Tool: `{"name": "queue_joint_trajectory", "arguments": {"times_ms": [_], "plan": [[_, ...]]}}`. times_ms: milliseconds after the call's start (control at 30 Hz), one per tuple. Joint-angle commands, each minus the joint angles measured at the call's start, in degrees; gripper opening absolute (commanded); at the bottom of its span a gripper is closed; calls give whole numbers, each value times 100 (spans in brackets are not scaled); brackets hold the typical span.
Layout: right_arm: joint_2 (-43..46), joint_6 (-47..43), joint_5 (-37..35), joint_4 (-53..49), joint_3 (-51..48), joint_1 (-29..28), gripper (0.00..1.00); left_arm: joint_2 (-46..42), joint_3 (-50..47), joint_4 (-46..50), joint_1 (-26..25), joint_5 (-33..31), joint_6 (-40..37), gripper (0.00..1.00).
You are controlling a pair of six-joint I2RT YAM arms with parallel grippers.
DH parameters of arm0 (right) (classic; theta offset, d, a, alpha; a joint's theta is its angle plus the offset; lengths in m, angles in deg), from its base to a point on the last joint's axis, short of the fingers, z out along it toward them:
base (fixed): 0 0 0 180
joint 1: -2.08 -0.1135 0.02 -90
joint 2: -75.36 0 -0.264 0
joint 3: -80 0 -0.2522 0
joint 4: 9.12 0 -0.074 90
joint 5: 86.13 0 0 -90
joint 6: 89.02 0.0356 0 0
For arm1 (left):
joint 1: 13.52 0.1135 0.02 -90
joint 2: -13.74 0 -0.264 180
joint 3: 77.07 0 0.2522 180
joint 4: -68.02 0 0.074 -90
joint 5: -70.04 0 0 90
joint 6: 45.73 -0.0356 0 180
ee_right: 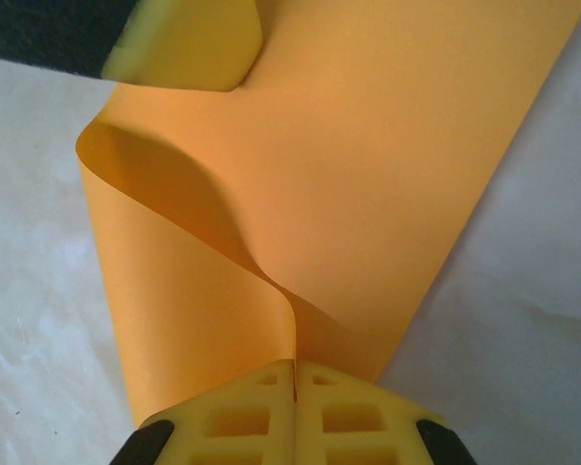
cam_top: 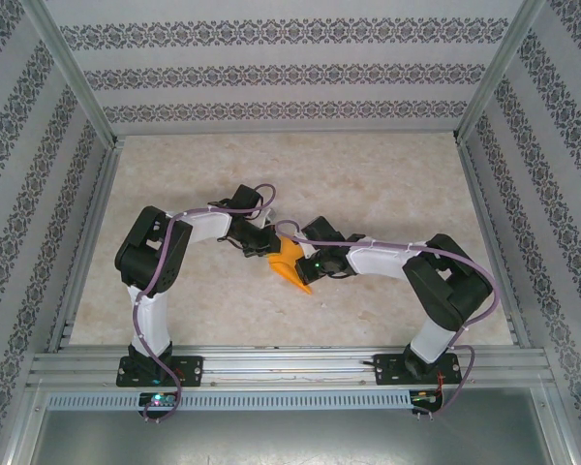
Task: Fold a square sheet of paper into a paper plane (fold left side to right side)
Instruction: Third fold the triangle at the center of the table.
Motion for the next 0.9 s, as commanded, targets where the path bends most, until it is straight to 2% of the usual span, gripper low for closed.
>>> {"name": "queue_joint_trajectory", "arguments": {"times_ms": [0, 333, 733, 867], "plan": [[-105, -149, 38, -207, 134, -21, 0, 318, -91, 362, -122, -301, -158, 2], [-141, -184, 307, -490, 172, -73, 0, 318, -100, 414, -122, -318, -210, 2], [-152, -158, 164, -507, 213, -73, 0, 303, -102, 424, -116, -341, -221, 3], [-271, -127, 173, -491, 214, -84, 0, 228, -109, 354, -120, -336, -189, 8]]}}
